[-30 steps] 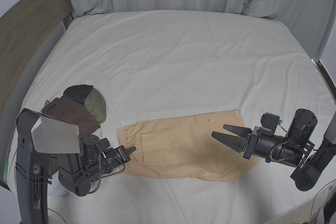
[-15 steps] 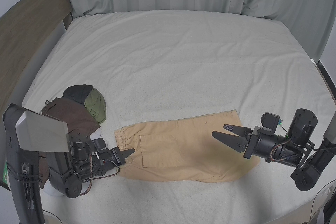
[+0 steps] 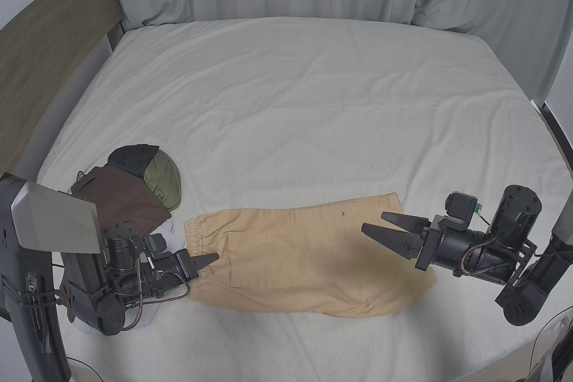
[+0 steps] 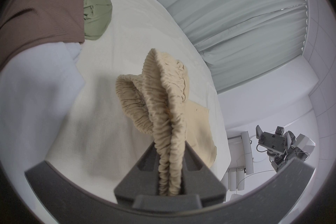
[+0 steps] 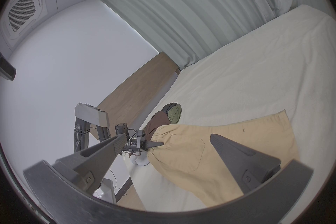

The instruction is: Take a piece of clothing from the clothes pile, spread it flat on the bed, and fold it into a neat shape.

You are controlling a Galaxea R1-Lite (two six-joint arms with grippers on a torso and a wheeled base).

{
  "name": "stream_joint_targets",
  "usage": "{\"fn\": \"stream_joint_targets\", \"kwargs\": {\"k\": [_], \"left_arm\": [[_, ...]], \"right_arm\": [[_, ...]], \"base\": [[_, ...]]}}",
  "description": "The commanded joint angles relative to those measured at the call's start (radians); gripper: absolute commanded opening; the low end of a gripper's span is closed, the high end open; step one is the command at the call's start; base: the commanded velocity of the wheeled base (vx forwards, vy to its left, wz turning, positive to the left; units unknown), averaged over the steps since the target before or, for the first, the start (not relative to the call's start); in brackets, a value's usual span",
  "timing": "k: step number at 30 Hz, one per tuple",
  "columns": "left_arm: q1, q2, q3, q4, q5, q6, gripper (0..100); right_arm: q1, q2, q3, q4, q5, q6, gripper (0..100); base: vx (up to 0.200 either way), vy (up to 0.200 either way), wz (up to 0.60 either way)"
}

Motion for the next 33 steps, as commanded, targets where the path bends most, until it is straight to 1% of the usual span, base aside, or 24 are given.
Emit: {"fn": "stream_joint_targets", "kwargs": {"k": [1,7,8,9,11,13,18,23,33], "left_arm": [[0.031,-0.023,0.007,-0.003,-0.016,0.000,0],[0.052,-0.034,0.012,-0.003,-0.030,0.001,0],[0.074,-0.034,0.021,-0.003,-0.060,0.015,0],[0.074,-0.034,0.021,-0.003,-0.060,0.015,0],[0.100,-0.036,0.024,-0.003,-0.096,0.052,0],[0.112,-0.036,0.026,-0.003,-0.108,0.064,0],[0.132,-0.052,0.029,-0.003,-0.113,0.062,0],[0.164,-0.068,0.032,-0.001,-0.151,0.062,0],[0.155,-0.069,0.027,-0.001,-0.149,0.059,0]], "right_arm": [[0.000,0.000,0.000,-0.001,0.000,0.000,100],[0.000,0.000,0.000,-0.001,0.000,0.000,100],[0.000,0.000,0.000,-0.001,0.000,0.000,100],[0.000,0.000,0.000,-0.001,0.000,0.000,100],[-0.001,0.000,0.000,-0.001,0.000,0.000,100],[-0.001,0.000,0.000,-0.001,0.000,0.000,100],[-0.003,-0.001,0.000,-0.001,0.000,0.000,100],[-0.003,-0.001,-0.001,0.001,0.000,0.000,100],[-0.006,-0.001,-0.001,0.001,0.000,0.000,100]], "base": [[0.000,0.000,0.00],[0.000,0.000,0.00],[0.000,0.000,0.00],[0.000,0.000,0.00],[0.000,0.000,0.00],[0.000,0.000,0.00],[0.000,0.000,0.00],[0.000,0.000,0.00],[0.000,0.000,0.00]]}}
